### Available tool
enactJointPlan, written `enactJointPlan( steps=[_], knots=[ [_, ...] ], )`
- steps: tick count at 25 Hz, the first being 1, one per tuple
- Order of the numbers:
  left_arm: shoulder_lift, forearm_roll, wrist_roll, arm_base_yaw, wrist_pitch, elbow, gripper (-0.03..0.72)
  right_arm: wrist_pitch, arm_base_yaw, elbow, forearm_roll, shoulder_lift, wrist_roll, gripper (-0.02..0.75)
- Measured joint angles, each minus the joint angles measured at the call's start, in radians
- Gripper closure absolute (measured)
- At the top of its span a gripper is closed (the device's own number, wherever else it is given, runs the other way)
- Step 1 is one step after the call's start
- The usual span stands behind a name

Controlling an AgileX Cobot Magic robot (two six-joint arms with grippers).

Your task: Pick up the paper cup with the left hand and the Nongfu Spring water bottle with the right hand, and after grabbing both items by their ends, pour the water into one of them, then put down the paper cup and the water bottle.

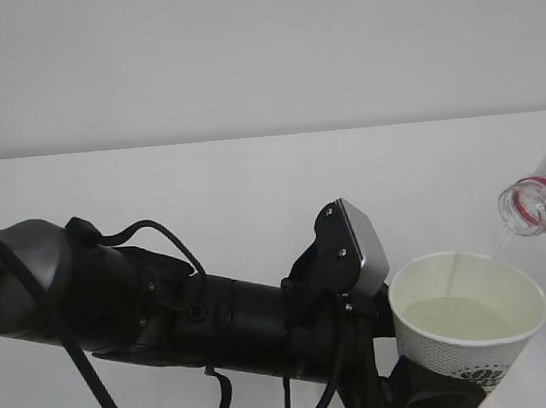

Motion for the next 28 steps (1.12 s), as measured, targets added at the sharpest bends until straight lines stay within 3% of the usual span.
enactJointPlan(
  steps=[28],
  knots=[
    [0.0, 0.0, 0.0, 0.0, 0.0, 0.0, 0.162, 0.0, 0.0, 0.0, 0.026, 0.0, 0.032, 0.334]
  ],
)
